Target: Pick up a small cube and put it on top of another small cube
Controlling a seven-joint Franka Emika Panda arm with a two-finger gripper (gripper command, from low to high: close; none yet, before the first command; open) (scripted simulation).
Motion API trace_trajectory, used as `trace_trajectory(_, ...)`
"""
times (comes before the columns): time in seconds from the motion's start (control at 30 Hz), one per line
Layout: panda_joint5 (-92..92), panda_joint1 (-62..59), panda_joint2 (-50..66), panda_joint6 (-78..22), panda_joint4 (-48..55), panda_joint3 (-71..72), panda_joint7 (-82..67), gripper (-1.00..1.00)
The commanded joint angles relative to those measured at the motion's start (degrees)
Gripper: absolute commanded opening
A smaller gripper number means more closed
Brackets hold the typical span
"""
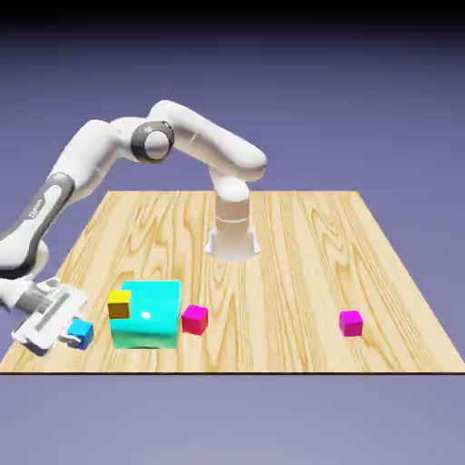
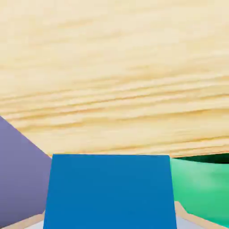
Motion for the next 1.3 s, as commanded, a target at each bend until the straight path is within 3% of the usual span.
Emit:
trace_trajectory(0.0, -2.6, 0.5, -0.8, 0.7, -0.9, -0.3, -0.6, -1.0)
trace_trajectory(1.27, -97.3, 20.9, -30.3, 28.0, -35.7, -11.6, -24.2, -1.0)
